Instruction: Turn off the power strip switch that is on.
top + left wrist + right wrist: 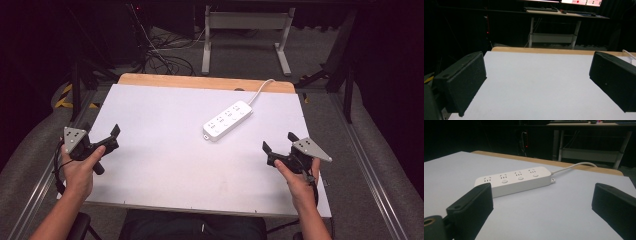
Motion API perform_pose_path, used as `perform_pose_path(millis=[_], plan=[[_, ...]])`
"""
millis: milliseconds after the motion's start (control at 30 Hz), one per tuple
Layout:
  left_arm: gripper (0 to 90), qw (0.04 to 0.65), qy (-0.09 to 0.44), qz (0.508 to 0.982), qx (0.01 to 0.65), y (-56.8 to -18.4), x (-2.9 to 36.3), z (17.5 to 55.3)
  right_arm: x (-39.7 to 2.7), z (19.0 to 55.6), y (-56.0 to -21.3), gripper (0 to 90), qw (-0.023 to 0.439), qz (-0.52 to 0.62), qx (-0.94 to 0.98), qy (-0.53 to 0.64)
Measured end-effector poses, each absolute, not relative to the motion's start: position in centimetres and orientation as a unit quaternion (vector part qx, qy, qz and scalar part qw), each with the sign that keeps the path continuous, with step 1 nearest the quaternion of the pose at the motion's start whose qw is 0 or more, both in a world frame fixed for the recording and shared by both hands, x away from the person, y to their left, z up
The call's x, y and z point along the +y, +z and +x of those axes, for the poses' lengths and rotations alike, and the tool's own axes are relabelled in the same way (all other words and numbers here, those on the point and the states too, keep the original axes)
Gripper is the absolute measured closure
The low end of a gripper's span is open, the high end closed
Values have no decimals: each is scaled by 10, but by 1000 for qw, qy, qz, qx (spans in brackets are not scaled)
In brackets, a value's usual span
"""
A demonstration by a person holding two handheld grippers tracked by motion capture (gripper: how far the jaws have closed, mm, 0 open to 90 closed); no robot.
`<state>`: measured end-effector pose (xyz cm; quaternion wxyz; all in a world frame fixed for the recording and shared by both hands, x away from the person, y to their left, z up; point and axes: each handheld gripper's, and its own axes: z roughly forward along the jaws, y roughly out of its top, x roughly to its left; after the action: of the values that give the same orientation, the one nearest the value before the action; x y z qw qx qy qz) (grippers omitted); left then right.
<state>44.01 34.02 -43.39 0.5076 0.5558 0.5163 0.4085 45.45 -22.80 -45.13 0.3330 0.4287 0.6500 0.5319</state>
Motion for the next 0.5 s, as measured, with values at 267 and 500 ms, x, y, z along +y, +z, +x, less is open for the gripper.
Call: perform_pose_path(millis=[267,500], plan=[[19,505,411,554,519,-435,340,443,-229,453,-452,43,335,428,651,530],[26,505,412,556,515,-435,338,443,-229,453,-452,44,336,426,653,529]])
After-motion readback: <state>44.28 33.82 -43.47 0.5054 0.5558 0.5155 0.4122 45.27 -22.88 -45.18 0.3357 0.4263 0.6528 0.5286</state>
